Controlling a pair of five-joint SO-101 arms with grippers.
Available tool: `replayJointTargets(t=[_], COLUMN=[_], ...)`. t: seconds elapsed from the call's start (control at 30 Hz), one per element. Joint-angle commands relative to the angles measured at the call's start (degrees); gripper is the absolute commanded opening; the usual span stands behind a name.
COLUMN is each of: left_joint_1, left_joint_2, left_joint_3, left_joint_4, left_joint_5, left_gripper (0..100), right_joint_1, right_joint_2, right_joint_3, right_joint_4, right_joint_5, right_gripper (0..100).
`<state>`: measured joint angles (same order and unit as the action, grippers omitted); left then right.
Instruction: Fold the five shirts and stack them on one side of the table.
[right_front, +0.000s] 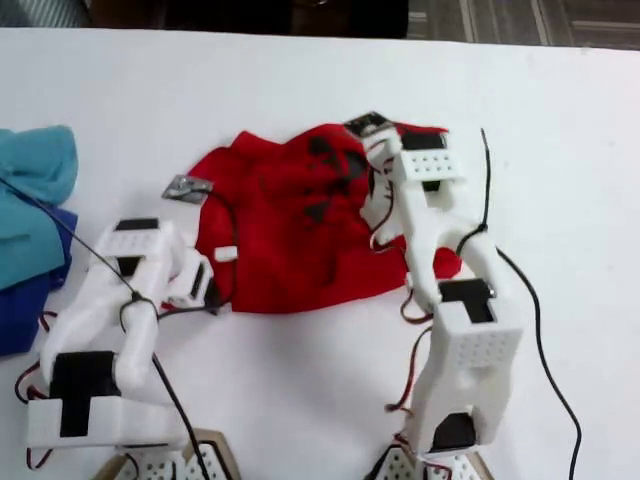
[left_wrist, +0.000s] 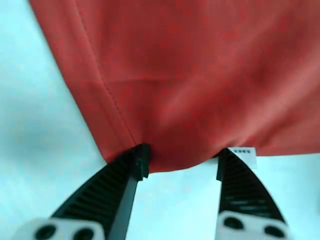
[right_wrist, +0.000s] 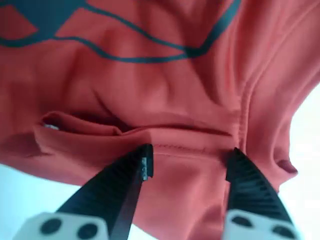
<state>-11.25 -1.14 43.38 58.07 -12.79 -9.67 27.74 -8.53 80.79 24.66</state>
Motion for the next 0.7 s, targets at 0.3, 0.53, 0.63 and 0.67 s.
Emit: replayJointTargets(t=[0.3,0.53,0.63,0.67], left_joint_1=[0.00,0.00,0.00,0.00], left_joint_2=[0.00,0.00,0.09,0.09], left_joint_3=[0.13,0.04,0.04,0.04], left_joint_4=[-1.76,-1.76,-1.76,-1.76], left_joint_5=[0.44,0.44,0.44,0.44], left_gripper=[22,22,22,22], right_joint_1=[5.23,7.25,7.25,7.25], right_joint_2=[0.84,-7.69,-11.91,-13.23], right_joint_3=[-0.97,-0.70,-0.44,-0.44], right_joint_4=[-2.42,-0.31,0.40,0.75], right_joint_5=[0.18,0.09,0.35,0.44], right_gripper=[0.7,2.0,1.9,1.9])
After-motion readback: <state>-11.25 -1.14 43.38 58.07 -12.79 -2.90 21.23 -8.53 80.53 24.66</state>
